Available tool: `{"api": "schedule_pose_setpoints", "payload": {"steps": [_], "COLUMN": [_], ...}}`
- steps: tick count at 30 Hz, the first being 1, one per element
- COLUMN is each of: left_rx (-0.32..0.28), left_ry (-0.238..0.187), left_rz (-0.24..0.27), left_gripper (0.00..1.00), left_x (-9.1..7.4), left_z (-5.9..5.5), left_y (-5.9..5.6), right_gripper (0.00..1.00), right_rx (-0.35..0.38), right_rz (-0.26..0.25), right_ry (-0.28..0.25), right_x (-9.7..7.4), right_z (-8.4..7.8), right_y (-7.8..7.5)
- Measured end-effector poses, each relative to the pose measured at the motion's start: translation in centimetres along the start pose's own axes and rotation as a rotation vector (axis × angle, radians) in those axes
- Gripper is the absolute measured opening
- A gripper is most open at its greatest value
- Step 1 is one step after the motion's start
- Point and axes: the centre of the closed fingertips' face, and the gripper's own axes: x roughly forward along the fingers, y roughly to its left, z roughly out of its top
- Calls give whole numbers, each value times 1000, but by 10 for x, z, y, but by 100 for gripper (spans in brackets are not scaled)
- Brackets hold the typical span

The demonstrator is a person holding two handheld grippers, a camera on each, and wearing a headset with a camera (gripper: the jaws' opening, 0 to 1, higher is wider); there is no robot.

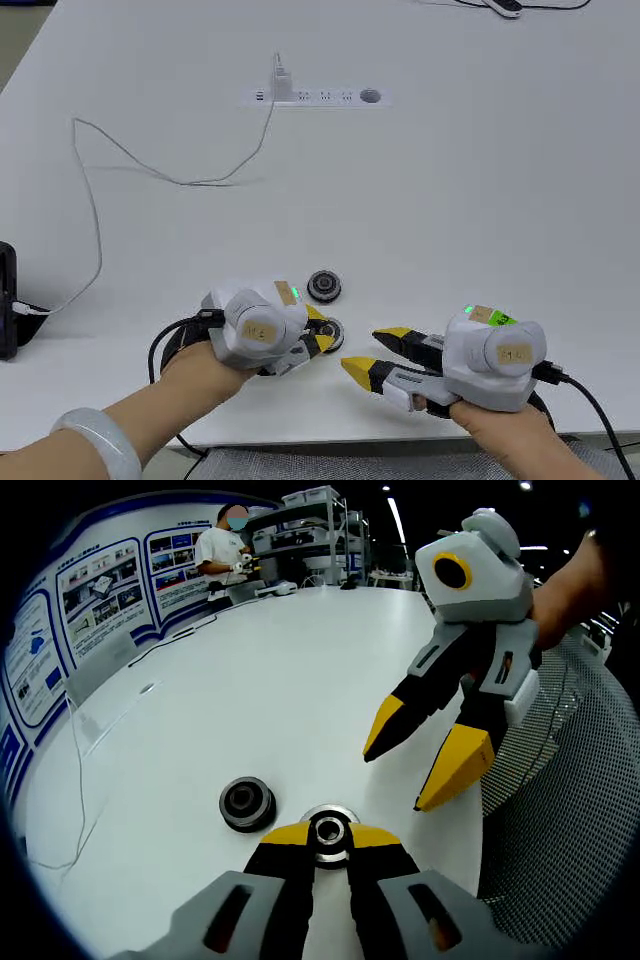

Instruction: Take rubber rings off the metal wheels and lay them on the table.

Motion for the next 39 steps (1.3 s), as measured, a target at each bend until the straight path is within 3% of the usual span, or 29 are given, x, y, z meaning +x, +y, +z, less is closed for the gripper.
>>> {"api": "schedule_pose_setpoints", "payload": {"steps": [10,23,27,39], "left_rx": [-3,-4,-5,-6], "left_ry": [-1,0,0,0], "left_rz": [-3,-4,-6,-8], "left_gripper": [12,12,12,12], "left_x": [0,0,0,0], "left_z": [0,-1,-1,-3], "left_y": [0,1,1,1], "right_gripper": [28,23,23,18], "right_rx": [134,219,296,338], "right_rz": [-17,-18,-16,-9], "right_ry": [-11,-23,-33,-19], "right_x": [10,20,25,32], "right_z": [0,3,3,-2], "right_y": [-9,-14,-17,-16]}}
